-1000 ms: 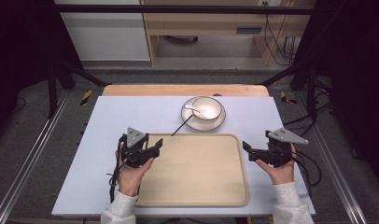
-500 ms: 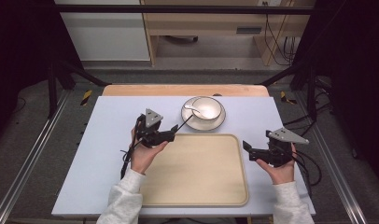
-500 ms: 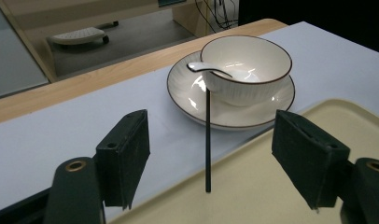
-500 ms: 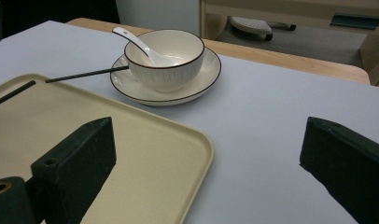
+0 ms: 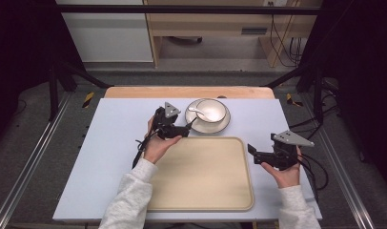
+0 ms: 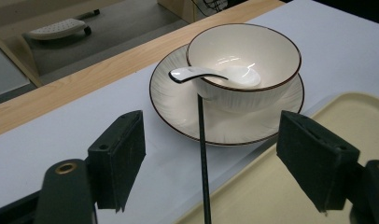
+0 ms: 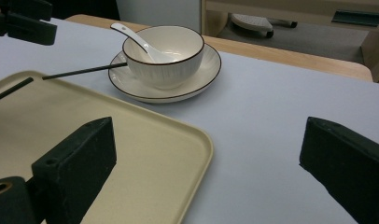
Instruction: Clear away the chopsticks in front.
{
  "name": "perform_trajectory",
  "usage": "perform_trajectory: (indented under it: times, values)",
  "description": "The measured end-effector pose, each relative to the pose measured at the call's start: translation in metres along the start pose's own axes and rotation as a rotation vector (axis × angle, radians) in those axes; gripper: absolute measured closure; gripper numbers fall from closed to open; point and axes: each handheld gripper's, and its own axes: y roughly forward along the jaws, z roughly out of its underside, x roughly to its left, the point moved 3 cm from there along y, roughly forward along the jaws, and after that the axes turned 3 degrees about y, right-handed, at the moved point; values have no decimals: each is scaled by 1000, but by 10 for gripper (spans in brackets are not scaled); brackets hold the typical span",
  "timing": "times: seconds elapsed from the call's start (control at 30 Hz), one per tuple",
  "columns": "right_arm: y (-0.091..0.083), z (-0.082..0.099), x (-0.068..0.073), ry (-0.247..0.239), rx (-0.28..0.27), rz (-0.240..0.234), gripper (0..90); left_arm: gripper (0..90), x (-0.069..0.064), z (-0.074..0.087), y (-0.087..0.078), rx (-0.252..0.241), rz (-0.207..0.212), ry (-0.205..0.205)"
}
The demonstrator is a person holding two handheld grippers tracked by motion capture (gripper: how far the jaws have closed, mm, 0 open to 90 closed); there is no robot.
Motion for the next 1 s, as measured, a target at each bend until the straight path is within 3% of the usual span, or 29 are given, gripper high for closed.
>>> perform_trajectory:
  times: [0.07,0.17,0.33,0.43,0.53,0.63,0.73,0.8,1.0]
  values:
    - [0,0,0,-3,4,1,42,237,0,-1,6,2,-2,13]
    - [-1,0,0,-2,0,3,43,245,0,-3,18,25,-2,-1]
    - [-2,0,-1,4,-4,1,43,250,-6,-7,32,32,0,39]
    - [-2,0,-1,5,-6,2,44,255,-5,-8,40,61,-2,55]
    - [-4,-1,-2,9,-13,0,45,281,-5,-10,47,72,4,46]
    - [-3,-1,-3,5,-9,2,46,321,-5,-10,53,84,-5,78]
    - [-4,-1,-2,6,-11,-4,48,366,-3,-6,60,113,-9,70]
    - [-3,-1,-3,9,-13,-1,49,396,-3,-4,63,126,-14,90]
    - [-4,-1,-2,5,-8,-1,48,517,4,2,75,155,-14,75]
